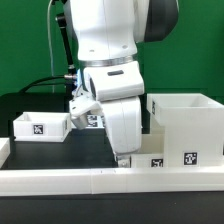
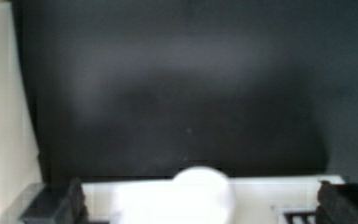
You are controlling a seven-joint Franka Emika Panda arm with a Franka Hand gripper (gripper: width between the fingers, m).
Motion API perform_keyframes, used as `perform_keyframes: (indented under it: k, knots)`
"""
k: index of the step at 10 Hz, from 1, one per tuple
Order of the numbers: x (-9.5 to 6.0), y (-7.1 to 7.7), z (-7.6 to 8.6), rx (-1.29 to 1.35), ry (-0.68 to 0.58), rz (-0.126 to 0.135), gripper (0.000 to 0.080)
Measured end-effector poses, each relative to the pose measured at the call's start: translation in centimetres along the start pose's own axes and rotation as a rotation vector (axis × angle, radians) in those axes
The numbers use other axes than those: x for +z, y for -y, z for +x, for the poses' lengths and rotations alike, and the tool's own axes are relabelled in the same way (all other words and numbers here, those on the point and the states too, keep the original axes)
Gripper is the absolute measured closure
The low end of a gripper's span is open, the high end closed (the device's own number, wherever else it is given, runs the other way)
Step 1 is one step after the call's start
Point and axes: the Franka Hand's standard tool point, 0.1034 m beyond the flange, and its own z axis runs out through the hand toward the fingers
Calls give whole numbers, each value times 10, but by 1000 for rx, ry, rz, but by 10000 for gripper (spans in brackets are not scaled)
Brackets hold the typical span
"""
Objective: Assemble drawer
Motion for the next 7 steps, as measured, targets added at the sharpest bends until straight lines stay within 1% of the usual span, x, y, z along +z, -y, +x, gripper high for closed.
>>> perform_keyframes:
  k: [1, 4, 5, 6, 7]
  knots:
    - [3, 2, -2, 5, -2, 5, 150]
    - [3, 2, -1, 4, -2, 6, 150]
    - [3, 2, 1, 2, -4, 9, 150]
    - [6, 2, 8, -1, -8, 13, 150]
    - [7, 0, 8, 11, -3, 14, 150]
